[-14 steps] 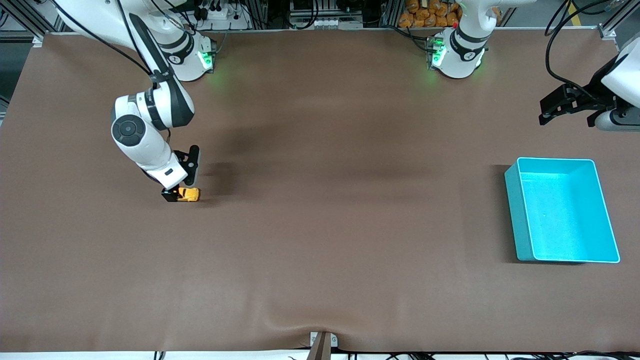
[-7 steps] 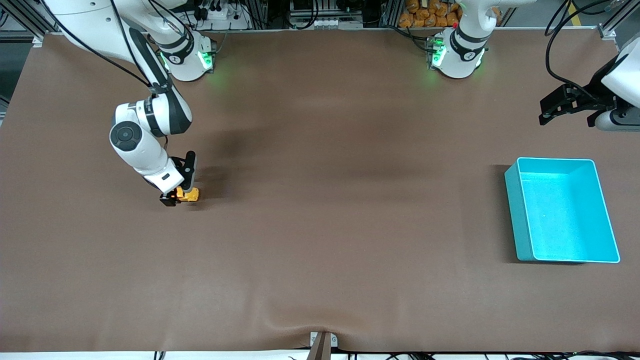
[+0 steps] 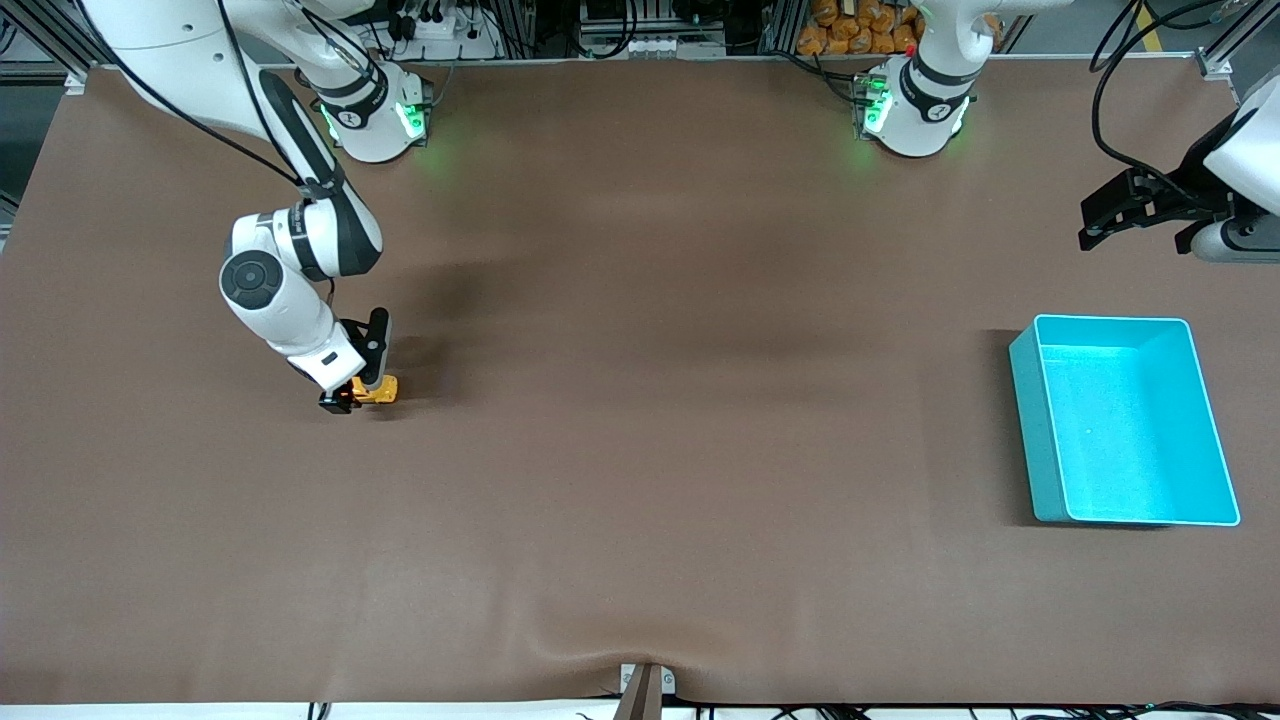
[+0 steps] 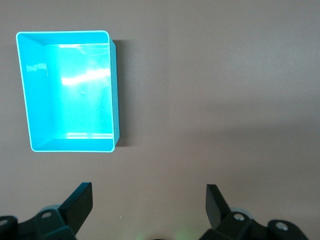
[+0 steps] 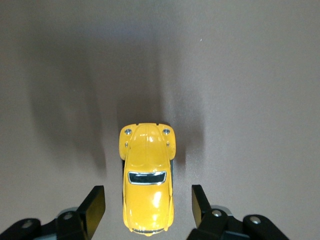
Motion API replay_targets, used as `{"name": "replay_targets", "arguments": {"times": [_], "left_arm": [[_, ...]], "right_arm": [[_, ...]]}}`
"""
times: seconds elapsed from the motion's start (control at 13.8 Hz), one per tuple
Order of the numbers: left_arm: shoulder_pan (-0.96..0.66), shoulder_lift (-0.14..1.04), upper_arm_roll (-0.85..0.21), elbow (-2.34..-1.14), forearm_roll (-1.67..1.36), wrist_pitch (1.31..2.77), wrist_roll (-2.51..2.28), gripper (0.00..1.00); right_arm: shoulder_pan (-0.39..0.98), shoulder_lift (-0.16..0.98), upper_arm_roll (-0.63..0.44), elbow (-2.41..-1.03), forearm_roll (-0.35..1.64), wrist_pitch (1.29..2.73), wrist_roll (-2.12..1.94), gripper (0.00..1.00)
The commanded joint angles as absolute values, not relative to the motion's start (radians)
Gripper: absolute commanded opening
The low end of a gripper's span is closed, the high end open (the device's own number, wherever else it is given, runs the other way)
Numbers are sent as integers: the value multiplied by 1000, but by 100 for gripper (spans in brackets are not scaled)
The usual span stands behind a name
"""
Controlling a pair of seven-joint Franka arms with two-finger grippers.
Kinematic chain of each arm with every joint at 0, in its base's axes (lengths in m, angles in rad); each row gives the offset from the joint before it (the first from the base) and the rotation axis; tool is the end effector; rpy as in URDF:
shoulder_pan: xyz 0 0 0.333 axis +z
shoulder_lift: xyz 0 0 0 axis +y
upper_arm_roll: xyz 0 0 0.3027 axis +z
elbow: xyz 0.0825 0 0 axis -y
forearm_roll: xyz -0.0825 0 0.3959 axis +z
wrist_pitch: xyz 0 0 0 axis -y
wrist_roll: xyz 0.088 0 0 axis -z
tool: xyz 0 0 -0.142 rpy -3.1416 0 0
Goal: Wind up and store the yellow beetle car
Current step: 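Drag the car backward along the table with the right gripper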
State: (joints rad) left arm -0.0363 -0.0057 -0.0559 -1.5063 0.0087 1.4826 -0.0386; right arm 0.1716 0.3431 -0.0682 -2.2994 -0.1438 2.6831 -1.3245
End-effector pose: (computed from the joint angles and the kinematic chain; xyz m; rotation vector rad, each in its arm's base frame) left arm 0.5531 -0.0499 0.6027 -3.1302 0.0828 0.0272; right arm 0.5323 0.0553 0.1442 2.1651 2.1420 -0.0279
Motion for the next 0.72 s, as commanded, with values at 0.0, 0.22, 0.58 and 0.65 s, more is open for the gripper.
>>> {"name": "replay_targets", "arguments": {"times": [0.0,0.22,0.58,0.65], "left_arm": [[-28,-6,-58,-1502,-3,1476,-43,100],[-26,-6,-58,-1502,-3,1476,-43,100],[-23,-6,-58,-1502,-3,1476,-43,100],[-23,-6,-58,-1502,-3,1476,-43,100]], "right_arm": [[147,356,-58,-2303,-164,2706,-1339,65],[147,368,-58,-2303,-164,2723,-1339,22],[149,383,-57,-2301,-164,2738,-1339,3],[147,383,-58,-2301,-164,2738,-1341,3]]}}
